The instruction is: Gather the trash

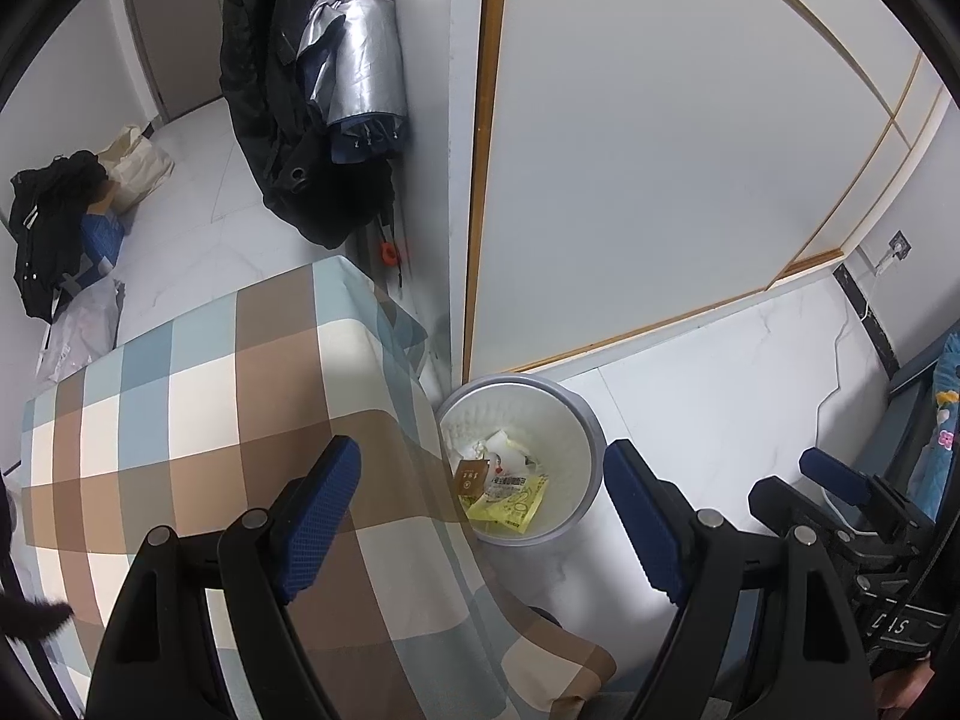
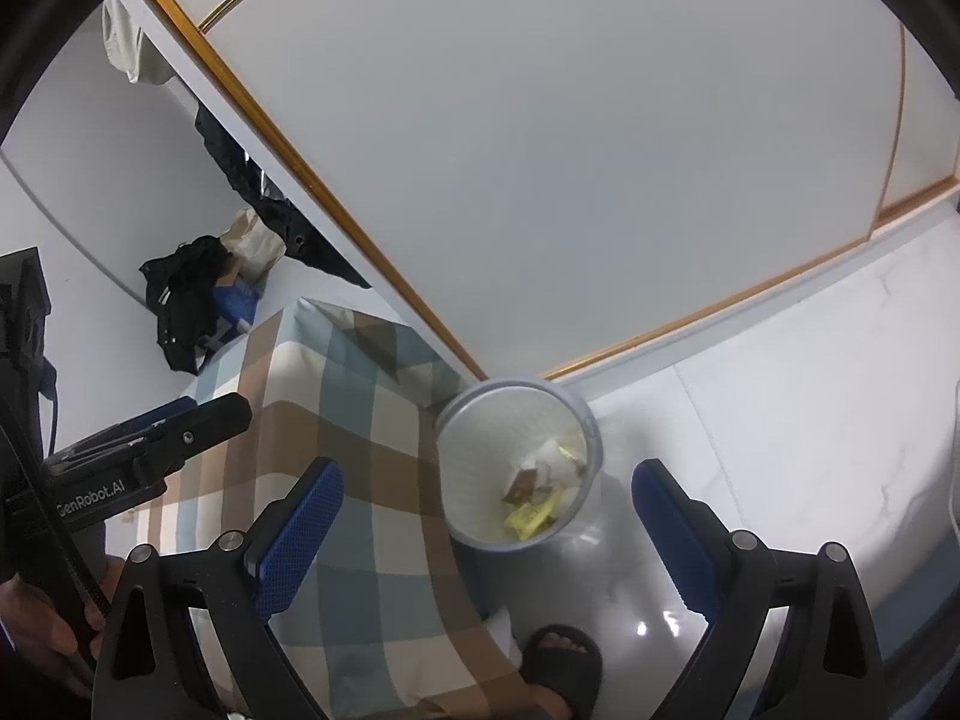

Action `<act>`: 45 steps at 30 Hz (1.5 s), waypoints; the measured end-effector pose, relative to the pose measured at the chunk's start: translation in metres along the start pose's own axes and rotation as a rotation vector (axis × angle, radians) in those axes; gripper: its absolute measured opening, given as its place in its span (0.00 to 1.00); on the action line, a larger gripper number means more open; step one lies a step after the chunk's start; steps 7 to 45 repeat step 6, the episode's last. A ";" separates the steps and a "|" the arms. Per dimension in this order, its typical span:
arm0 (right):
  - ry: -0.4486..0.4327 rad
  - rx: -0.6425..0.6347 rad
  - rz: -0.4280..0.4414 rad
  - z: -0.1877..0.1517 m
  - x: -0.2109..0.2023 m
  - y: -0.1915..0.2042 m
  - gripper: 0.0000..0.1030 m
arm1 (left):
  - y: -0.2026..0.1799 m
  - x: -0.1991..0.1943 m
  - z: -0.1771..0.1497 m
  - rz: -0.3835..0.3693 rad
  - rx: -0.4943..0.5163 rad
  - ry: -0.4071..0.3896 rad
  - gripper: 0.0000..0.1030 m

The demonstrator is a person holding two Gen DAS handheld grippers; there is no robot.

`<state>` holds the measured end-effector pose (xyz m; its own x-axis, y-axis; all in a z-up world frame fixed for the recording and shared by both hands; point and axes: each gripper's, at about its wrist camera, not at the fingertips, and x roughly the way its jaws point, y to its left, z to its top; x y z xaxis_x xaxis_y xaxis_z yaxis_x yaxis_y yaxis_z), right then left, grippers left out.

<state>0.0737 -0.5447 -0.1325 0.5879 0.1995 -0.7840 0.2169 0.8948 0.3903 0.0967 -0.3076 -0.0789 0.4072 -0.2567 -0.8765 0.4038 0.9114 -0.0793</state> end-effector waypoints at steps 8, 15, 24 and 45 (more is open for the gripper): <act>-0.019 -0.040 -0.045 0.002 -0.010 0.010 0.95 | 0.005 -0.013 -0.002 -0.025 -0.013 -0.035 0.78; -0.019 -0.040 -0.045 0.002 -0.010 0.010 0.95 | 0.005 -0.013 -0.002 -0.025 -0.013 -0.035 0.78; -0.019 -0.040 -0.045 0.002 -0.010 0.010 0.95 | 0.005 -0.013 -0.002 -0.025 -0.013 -0.035 0.78; -0.019 -0.040 -0.045 0.002 -0.010 0.010 0.95 | 0.005 -0.013 -0.002 -0.025 -0.013 -0.035 0.78</act>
